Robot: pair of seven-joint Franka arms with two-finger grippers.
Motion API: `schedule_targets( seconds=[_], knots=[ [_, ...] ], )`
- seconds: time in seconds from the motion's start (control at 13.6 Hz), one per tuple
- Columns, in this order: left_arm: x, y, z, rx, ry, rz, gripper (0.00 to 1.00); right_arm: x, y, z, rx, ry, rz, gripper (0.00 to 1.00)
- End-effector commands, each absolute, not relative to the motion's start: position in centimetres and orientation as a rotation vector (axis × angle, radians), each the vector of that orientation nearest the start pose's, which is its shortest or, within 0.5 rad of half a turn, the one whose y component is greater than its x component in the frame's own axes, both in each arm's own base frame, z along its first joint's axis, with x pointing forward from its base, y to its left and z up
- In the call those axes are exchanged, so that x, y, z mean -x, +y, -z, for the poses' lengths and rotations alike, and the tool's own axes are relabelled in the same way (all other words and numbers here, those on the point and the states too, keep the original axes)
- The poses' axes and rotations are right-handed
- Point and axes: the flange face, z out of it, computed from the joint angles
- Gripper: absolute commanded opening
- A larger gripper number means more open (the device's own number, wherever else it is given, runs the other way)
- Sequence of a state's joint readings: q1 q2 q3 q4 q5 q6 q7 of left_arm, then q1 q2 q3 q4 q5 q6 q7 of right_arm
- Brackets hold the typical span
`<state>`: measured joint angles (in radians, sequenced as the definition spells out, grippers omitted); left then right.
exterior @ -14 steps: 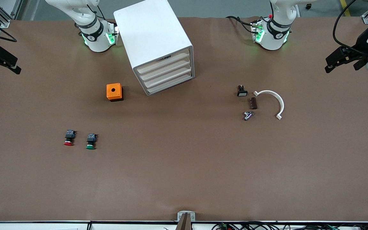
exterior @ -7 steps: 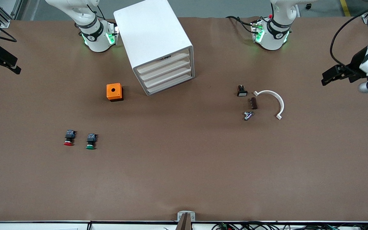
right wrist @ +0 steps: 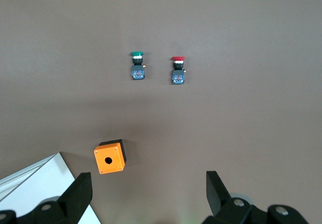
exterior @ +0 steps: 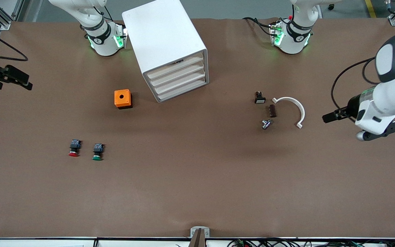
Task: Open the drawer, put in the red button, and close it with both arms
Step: 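Reach the left gripper to the drawer while the right gripper reaches the red button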
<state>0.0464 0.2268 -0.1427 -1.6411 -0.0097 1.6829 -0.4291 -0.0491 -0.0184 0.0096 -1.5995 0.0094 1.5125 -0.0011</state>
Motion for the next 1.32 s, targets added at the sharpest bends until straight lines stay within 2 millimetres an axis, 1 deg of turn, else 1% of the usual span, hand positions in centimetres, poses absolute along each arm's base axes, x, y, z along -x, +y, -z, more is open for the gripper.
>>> schedule_targets(
  seconds=[0.0, 0.07, 0.15, 0.22, 0.29, 0.37, 0.44, 0.51, 0.59, 0.74, 0.81, 0.88, 0.96, 1.03, 1.1, 1.18, 1.25],
  knots=[
    [-62.5, -9.7, -44.6, 3.030, -0.664, -0.339, 1.00, -55.9, -2.1, -59.2, 3.130, 0.062, -0.189, 1.00],
    [-62.6, -11.2, -43.1, 2.971, -0.809, -0.367, 1.00, -56.8, -2.3, -57.3, 3.117, 0.055, -0.229, 1.00],
    [-63.1, -12.8, -41.8, 2.899, -0.971, -0.381, 1.00, -57.4, -2.5, -56.0, 3.115, 0.055, -0.253, 1.00],
    [-63.7, -14.9, -40.0, 2.827, -1.100, -0.398, 1.00, -58.3, -2.2, -54.4, 3.115, 0.044, -0.268, 1.00],
    [-64.1, -16.8, -38.5, 2.778, -1.174, -0.409, 1.00, -59.2, -2.2, -52.1, 3.120, 0.051, -0.288, 1.00],
    [-63.9, -19.8, -36.8, 2.738, -1.203, -0.422, 1.00, -59.9, -2.2, -49.7, 3.121, 0.055, -0.305, 1.00],
    [-63.9, -21.8, -34.9, 2.662, -1.303, -0.431, 1.00, -60.6, -2.3, -47.3, 3.125, 0.055, -0.277, 1.00],
    [-64.0, -23.3, -33.5, 2.598, -1.428, -0.449, 1.00, -60.9, -2.3, -45.6, 3.133, 0.053, -0.224, 1.00],
    [-63.9, -24.7, -32.5, 2.538, -1.547, -0.482, 1.00, -61.4, -2.5, -43.3, 3.136, 0.058, -0.186, 1.00],
    [-63.5, -27.4, -31.4, 2.496, -1.683, -0.563, 1.00, -62.7, -2.9, -38.7, 3.138, 0.067, -0.140, 1.00],
    [-62.9, -29.0, -30.8, 2.463, -1.726, -0.588, 1.00, -63.3, -3.3, -36.5, 3.137, 0.072, -0.137, 1.00],
    [-62.3, -30.6, -30.4, 2.427, -1.769, -0.590, 1.00, -63.8, -4.1, -34.8, 3.137, 0.091, -0.128, 1.00],
    [-61.9, -31.9, -29.9, 2.388, -1.818, -0.588, 1.00, -64.2, -4.5, -32.4, 3.135, 0.091, -0.144, 1.00],
    [-61.8, -32.6, -29.9, 2.355, -1.884, -0.622, 1.00, -64.5, -4.9, -30.6, 3.136, 0.091, -0.140, 1.00],
    [-61.2, -34.0, -29.3, 2.321, -1.917, -0.686, 1.00, -64.8, -5.4, -28.5, 3.136, 0.103, -0.137, 1.00],
    [-60.9, -34.7, -29.2, 2.301, -1.934, -0.714, 1.00, -64.8, -5.8, -26.9, 3.134, 0.110, -0.142, 1.00],
    [-60.2, -35.8, -29.0, 2.274, -1.949, -0.738, 1.00, -64.8, -5.9, -25.5, 3.133, 0.114, -0.166, 1.00]
  ],
)
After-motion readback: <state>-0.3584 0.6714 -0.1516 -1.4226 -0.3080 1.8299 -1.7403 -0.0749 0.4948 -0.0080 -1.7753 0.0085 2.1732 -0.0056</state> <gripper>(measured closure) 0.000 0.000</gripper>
